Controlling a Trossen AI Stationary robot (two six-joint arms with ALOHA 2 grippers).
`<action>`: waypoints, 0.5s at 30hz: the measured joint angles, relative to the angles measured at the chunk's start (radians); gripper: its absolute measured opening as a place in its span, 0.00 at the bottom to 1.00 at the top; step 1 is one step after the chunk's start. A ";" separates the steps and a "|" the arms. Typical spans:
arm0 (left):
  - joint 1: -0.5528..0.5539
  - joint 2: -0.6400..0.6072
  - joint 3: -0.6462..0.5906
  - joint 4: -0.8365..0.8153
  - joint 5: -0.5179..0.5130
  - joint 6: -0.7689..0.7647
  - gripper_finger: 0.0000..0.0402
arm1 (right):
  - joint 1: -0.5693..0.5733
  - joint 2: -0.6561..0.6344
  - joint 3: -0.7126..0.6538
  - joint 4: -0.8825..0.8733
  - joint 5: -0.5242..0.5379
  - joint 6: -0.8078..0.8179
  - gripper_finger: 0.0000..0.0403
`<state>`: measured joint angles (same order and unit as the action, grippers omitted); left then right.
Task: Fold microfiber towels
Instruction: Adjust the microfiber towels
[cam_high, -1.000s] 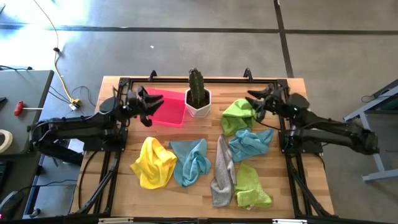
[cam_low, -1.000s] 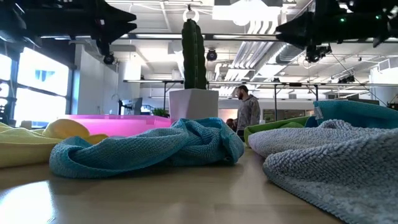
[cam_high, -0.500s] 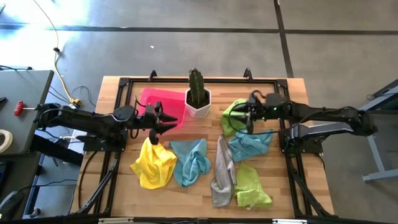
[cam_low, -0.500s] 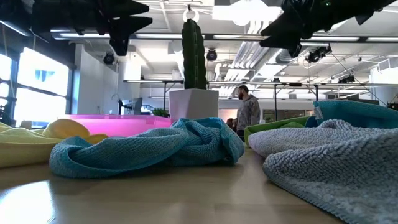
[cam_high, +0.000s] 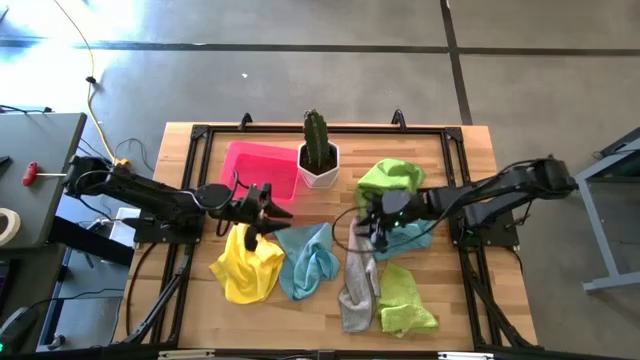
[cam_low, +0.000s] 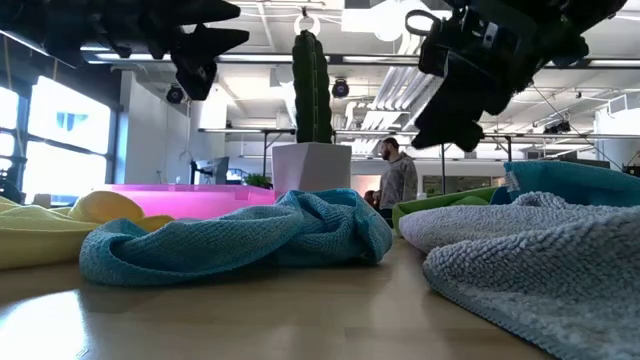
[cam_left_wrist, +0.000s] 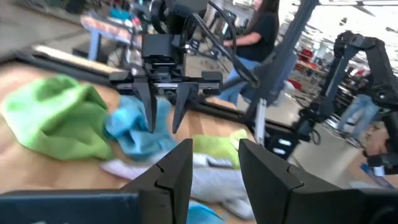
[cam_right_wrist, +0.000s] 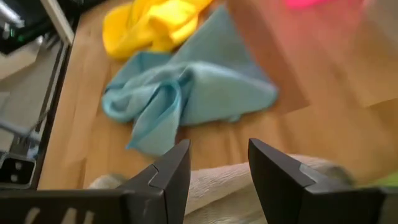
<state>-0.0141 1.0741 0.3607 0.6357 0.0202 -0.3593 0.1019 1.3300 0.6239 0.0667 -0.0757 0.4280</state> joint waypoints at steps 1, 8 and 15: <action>-0.011 0.010 0.000 -0.003 -0.002 -0.010 0.30 | 0.016 0.024 0.000 0.020 0.000 -0.002 0.38; -0.086 0.096 0.000 0.002 -0.014 -0.065 0.30 | 0.117 0.178 0.000 0.079 0.010 0.014 0.38; -0.160 0.212 0.000 0.047 -0.137 -0.128 0.30 | 0.187 0.323 0.006 0.080 0.130 0.057 0.38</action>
<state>-0.1742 1.2862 0.3607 0.6824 -0.1172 -0.4874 0.2894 1.6526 0.6298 0.1463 0.0538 0.4848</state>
